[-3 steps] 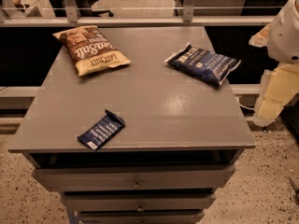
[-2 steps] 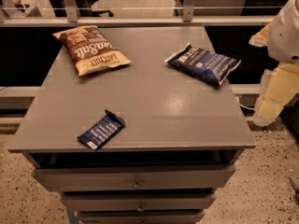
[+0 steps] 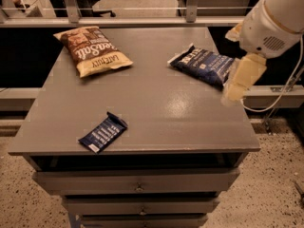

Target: Pick brown chip bag

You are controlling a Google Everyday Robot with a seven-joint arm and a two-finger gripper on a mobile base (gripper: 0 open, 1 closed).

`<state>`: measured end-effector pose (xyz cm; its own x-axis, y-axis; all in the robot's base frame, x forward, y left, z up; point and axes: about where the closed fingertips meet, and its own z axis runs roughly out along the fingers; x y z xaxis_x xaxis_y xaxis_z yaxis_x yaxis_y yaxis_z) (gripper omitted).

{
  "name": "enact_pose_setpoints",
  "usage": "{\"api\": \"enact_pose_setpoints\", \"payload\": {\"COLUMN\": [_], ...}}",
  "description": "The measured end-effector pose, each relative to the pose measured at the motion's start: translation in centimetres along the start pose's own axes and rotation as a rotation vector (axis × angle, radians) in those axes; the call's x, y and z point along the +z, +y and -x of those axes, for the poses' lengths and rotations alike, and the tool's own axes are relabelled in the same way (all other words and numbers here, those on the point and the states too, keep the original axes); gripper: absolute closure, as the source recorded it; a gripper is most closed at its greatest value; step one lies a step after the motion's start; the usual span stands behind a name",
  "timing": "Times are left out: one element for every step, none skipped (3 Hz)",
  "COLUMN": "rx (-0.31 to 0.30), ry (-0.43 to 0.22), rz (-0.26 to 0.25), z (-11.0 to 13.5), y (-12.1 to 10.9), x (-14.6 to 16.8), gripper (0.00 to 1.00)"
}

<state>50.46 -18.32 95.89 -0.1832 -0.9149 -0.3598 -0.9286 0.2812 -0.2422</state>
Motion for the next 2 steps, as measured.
{"api": "enact_pose_setpoints", "payload": {"rx": [0.001,0.000], "ry": [-0.136,-0.266], "rz": [-0.033,-0.076], "z": [5.4,11.9], "y": [-4.8,-8.4], "x": [3.2,4.9], "gripper": [0.00,0.00]}}
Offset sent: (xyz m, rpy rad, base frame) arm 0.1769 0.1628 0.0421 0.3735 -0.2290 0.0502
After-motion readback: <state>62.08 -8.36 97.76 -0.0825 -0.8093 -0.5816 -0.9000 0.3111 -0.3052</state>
